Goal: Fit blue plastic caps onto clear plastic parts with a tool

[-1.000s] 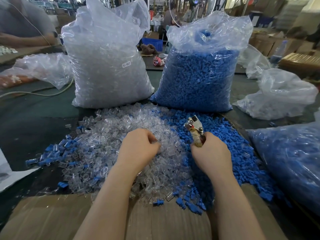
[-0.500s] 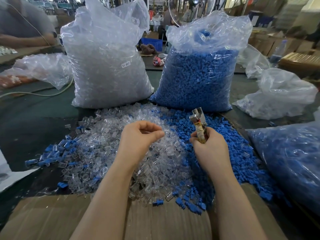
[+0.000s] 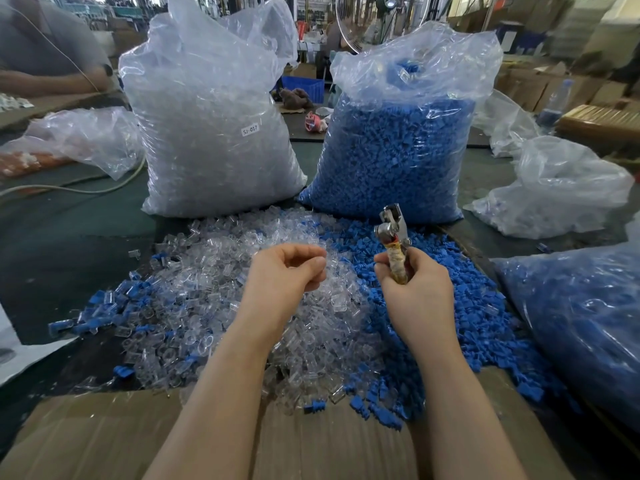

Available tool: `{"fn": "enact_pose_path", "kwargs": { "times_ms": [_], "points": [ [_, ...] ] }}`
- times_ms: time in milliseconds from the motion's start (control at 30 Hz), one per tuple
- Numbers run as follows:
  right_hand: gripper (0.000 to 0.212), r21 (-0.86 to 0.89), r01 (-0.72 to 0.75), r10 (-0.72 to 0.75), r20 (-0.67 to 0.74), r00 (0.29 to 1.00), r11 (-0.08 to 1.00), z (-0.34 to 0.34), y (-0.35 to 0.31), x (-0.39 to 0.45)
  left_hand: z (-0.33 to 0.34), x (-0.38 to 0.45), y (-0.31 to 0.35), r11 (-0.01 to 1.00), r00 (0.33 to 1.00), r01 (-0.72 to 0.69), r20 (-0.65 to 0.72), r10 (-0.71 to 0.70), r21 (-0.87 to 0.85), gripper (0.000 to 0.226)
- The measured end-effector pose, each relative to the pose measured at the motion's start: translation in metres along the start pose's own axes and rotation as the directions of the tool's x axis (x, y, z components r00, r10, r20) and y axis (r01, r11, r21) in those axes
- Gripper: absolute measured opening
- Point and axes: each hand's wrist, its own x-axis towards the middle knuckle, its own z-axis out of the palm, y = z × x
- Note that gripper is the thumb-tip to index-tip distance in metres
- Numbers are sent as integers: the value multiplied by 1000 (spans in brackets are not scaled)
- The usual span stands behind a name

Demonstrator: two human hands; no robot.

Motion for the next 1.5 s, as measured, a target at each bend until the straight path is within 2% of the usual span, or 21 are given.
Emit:
{"fn": "enact_pose_path", "kwargs": {
  "times_ms": [67, 133, 267, 433, 600, 733, 933, 1200, 1333, 1500],
  "points": [
    [5, 22, 4, -3, -14, 1000, 1000, 1, -1, 0, 3, -1, -1, 991, 998, -47, -22, 51, 125, 8],
    [9, 47, 10, -9, -22, 1000, 999, 1, -1, 0, 6, -2, -2, 985, 998, -58, -21, 62, 164, 7],
    [13, 62, 21, -21, 3, 1000, 998, 1, 1, 0, 10, -3, 2, 998, 1000, -13, 23, 12, 59, 4],
    [14, 75, 54, -54, 3, 999, 996, 2, -2, -2, 12, -4, 2, 998, 1000, -5, -21, 4, -66, 4],
    [15, 169, 78, -82, 16, 996, 982, 3, -6, -6, 15, -5, 2, 981, 999, 33, -19, -37, -192, 20],
    [15, 185, 128, -136, 28, 990, 974, 6, -11, -9, 19, -5, 1, 975, 998, 46, -28, -54, -215, 12],
    [16, 194, 151, -156, 10, 988, 969, 8, -11, -10, 21, -5, 2, 974, 999, 39, -25, -46, -224, 15],
    [15, 250, 151, -159, 12, 987, 956, 8, -12, -9, 21, -4, 0, 991, 999, -19, -40, 13, -134, 13],
    [16, 276, 153, -173, 47, 984, 949, 10, -12, -10, 23, -6, -1, 998, 999, -40, -1, 40, -40, 12],
    [14, 277, 137, -158, 55, 986, 951, 11, -11, -9, 22, -7, 2, 990, 998, 31, 57, -23, -140, 11]
  ]
}}
